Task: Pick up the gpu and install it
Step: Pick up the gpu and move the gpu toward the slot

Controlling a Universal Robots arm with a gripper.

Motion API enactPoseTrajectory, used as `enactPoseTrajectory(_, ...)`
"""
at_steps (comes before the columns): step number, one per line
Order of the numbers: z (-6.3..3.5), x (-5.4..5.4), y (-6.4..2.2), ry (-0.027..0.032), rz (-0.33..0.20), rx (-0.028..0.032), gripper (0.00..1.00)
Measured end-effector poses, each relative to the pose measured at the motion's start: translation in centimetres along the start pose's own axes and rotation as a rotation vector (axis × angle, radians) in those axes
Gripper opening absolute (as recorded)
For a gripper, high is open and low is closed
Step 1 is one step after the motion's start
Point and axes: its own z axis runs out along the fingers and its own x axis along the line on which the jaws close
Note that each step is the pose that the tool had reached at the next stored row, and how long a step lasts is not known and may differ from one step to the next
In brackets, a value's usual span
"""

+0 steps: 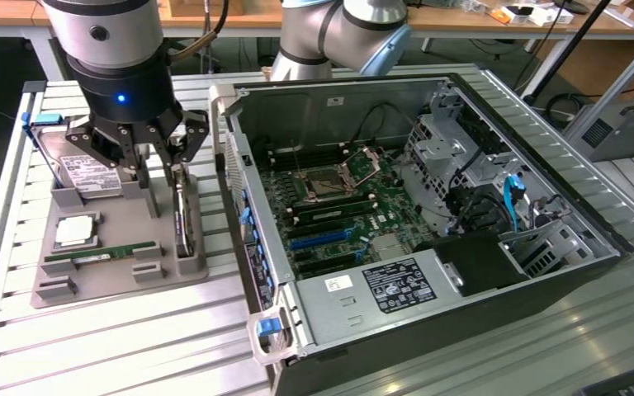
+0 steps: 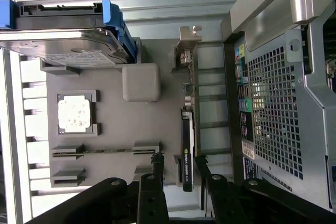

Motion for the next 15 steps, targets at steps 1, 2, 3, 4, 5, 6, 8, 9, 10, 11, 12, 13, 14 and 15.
enactPoseTrajectory(1, 0.15, -0.09, -0.01, 0.0001, 0.000, 0.0001, 0.36)
enactPoseTrajectory(2, 0.25, -0.16, -0.01, -0.0001, 0.000, 0.0007, 0.36)
enactPoseTrajectory(3, 0.29, -0.25, 0.00, -0.0001, 0.000, 0.0015, 0.36)
enactPoseTrajectory(4, 0.34, -0.40, 0.01, 0.0000, 0.000, 0.0022, 0.36)
enactPoseTrajectory(5, 0.38, -0.51, 0.01, -0.0001, 0.000, 0.0024, 0.36)
enactPoseTrajectory(6, 0.43, -0.63, 0.02, -0.0001, 0.000, 0.0029, 0.36)
enactPoseTrajectory(8, 0.51, -0.75, 0.02, -0.0003, 0.000, 0.0043, 0.36)
enactPoseTrajectory(9, 0.54, -0.78, 0.03, -0.0003, 0.000, 0.0045, 0.36)
enactPoseTrajectory(10, 0.56, -0.80, 0.03, -0.0003, 0.000, 0.0046, 0.36)
enactPoseTrajectory(11, 0.58, -0.81, 0.02, -0.0001, 0.000, 0.0049, 0.36)
enactPoseTrajectory(12, 0.59, -0.81, 0.02, -0.0001, 0.000, 0.0049, 0.36)
enactPoseTrajectory(13, 0.60, -0.81, 0.02, -0.0001, 0.000, 0.0049, 0.36)
enactPoseTrajectory(14, 0.60, -0.81, 0.02, -0.0002, 0.000, 0.0048, 0.36)
enactPoseTrajectory(15, 0.61, -0.81, 0.02, -0.0003, 0.000, 0.0047, 0.36)
